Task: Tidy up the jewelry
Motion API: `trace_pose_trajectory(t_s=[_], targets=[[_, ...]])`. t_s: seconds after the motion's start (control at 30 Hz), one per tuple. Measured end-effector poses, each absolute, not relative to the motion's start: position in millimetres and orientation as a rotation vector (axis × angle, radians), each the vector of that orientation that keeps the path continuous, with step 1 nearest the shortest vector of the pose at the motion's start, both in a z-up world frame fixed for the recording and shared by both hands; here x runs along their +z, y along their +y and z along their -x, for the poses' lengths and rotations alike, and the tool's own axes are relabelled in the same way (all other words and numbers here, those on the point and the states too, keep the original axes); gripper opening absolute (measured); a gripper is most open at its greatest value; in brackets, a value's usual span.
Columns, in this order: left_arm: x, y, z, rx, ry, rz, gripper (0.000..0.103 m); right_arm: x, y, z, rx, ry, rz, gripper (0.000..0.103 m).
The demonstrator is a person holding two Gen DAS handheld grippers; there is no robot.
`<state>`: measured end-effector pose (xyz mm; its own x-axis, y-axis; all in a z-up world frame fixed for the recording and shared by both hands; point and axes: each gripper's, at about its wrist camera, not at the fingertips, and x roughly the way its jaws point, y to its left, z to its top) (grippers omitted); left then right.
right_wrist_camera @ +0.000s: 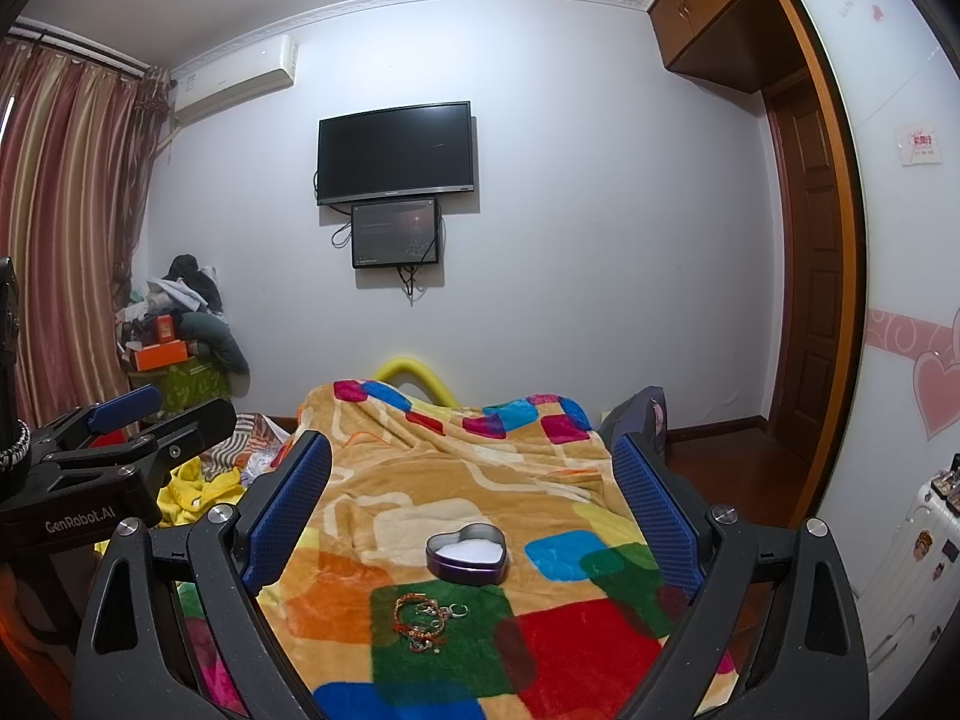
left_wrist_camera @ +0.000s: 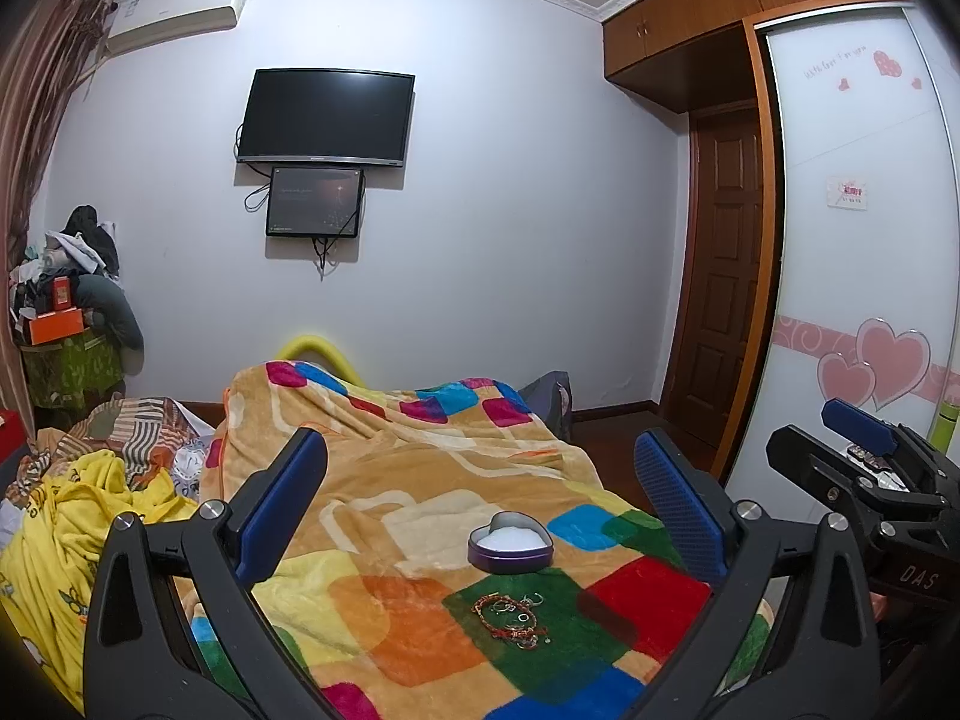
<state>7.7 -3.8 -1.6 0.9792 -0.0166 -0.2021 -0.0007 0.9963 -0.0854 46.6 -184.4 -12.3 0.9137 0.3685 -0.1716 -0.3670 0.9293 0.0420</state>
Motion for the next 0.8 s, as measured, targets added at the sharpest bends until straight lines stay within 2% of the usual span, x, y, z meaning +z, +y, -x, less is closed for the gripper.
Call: trace_pose_trajectory(t_s=[0.8], targets=[[-12,1,-20,-0.008,0.233,0.099,0.103,-19,-183,-58,0.377,0.215,-0.008,0.094]])
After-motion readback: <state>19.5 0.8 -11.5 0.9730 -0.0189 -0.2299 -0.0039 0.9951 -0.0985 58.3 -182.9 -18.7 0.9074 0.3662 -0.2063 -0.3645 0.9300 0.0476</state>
